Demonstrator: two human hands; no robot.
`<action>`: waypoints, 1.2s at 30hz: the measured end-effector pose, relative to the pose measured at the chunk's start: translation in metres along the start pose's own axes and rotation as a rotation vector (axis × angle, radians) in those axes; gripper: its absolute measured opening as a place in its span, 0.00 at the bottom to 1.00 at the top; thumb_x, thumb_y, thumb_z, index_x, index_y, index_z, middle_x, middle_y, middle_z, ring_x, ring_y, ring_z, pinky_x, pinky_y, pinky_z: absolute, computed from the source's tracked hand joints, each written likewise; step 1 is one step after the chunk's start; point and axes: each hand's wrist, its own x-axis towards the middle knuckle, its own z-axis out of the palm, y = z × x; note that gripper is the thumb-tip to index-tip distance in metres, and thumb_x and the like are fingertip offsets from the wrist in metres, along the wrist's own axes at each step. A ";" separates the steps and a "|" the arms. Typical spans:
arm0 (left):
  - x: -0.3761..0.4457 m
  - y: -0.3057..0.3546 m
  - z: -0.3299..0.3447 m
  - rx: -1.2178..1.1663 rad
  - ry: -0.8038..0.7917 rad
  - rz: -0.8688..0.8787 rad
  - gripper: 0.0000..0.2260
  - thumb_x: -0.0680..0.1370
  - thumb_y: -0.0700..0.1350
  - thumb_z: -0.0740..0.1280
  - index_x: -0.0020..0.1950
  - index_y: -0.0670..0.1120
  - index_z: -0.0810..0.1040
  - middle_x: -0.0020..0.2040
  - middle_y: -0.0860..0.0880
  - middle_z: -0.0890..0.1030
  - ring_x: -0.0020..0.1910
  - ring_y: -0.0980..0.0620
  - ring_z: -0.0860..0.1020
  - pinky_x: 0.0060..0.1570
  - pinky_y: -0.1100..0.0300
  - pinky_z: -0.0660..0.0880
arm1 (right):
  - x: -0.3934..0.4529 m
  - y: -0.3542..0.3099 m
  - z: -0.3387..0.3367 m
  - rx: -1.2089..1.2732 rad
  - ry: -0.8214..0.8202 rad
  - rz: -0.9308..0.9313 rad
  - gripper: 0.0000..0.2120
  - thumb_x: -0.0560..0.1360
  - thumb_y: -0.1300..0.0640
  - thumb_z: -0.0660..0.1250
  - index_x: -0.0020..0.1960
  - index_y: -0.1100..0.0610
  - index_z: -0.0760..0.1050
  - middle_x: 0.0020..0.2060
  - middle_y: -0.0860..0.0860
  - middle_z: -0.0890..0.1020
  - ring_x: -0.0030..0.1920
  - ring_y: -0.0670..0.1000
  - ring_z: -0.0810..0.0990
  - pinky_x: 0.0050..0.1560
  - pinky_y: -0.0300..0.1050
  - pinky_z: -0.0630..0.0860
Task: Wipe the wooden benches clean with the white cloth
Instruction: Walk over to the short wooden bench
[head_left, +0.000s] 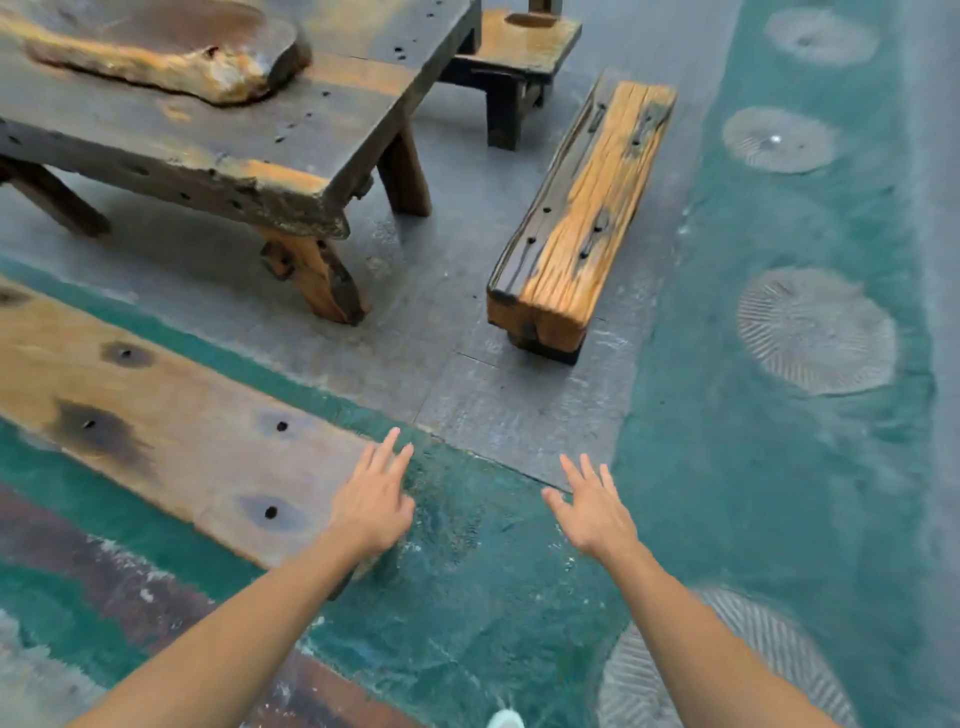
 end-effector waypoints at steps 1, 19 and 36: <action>0.009 0.011 -0.013 -0.015 0.013 0.000 0.30 0.81 0.48 0.58 0.82 0.48 0.52 0.83 0.50 0.41 0.82 0.44 0.47 0.77 0.47 0.60 | 0.003 0.003 -0.017 -0.003 0.010 0.019 0.32 0.84 0.39 0.55 0.84 0.46 0.49 0.84 0.49 0.48 0.84 0.55 0.44 0.80 0.57 0.56; 0.242 0.023 -0.159 -0.116 -0.184 -0.305 0.28 0.83 0.50 0.58 0.81 0.44 0.55 0.83 0.48 0.45 0.81 0.41 0.53 0.76 0.45 0.61 | 0.202 0.007 -0.266 -0.171 -0.200 -0.004 0.31 0.84 0.45 0.59 0.83 0.46 0.51 0.84 0.47 0.48 0.84 0.53 0.44 0.82 0.57 0.52; 0.635 0.259 -0.339 -0.279 -0.124 -0.255 0.29 0.83 0.50 0.59 0.82 0.44 0.56 0.83 0.48 0.49 0.81 0.40 0.53 0.78 0.45 0.56 | 0.528 0.078 -0.579 0.012 -0.117 0.056 0.29 0.85 0.49 0.59 0.83 0.55 0.55 0.83 0.57 0.53 0.83 0.58 0.53 0.80 0.50 0.52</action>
